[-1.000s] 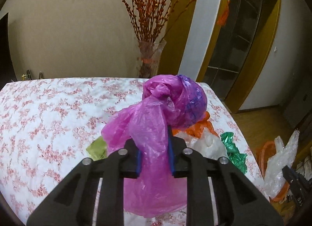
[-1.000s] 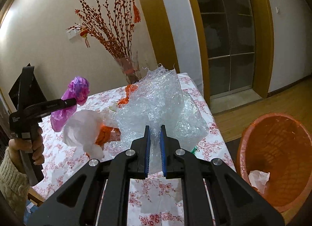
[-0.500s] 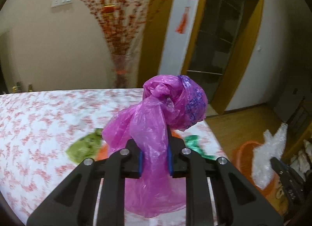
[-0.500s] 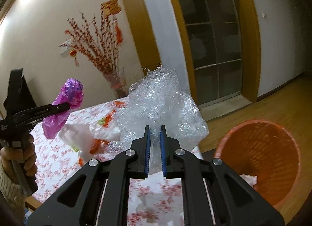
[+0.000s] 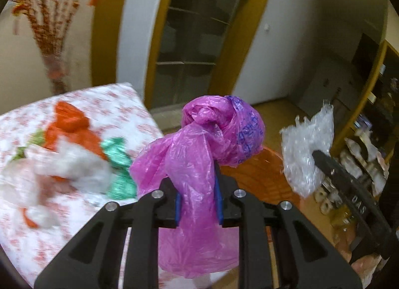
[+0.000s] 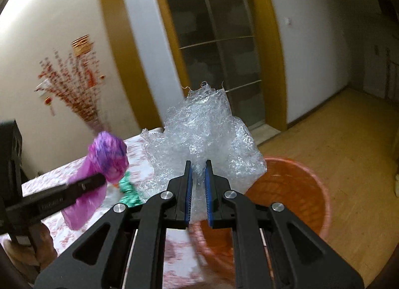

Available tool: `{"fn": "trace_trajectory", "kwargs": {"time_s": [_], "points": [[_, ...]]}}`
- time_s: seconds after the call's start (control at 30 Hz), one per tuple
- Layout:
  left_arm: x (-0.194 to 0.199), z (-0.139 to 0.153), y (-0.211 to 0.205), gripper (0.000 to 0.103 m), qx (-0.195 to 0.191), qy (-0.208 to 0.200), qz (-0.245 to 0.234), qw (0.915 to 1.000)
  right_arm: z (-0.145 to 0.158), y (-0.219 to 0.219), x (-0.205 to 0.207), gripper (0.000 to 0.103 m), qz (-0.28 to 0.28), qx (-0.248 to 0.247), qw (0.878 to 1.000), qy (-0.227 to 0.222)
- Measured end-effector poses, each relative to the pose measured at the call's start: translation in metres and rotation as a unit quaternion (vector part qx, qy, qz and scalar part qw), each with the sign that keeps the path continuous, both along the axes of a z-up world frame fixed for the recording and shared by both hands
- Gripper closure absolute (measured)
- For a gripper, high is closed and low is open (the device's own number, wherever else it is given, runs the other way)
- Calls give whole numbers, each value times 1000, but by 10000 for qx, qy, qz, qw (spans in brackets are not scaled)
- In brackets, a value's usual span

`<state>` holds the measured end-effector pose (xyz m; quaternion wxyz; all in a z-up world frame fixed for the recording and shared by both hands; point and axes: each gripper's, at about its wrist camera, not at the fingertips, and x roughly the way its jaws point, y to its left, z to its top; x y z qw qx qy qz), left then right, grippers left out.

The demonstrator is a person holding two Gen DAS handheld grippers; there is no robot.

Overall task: Collect trash
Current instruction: 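Carry the pink bag and bubble wrap over the basket and open both grippers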

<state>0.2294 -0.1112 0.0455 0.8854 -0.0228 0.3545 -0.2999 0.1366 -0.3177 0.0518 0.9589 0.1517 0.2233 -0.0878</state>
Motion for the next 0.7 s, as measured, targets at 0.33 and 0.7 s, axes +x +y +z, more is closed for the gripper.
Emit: {"fn": "trace_trajectory", "kwargs": {"time_s": [0.33, 0.7], "points": [[-4, -26, -55, 80, -37, 313, -495, 9983, -20, -50, -14, 94, -467, 349, 9982, 134], [-3, -43, -95, 80, 34, 476, -728, 9962, -34, -74, -9, 94, -633, 522, 9963, 247]]}}
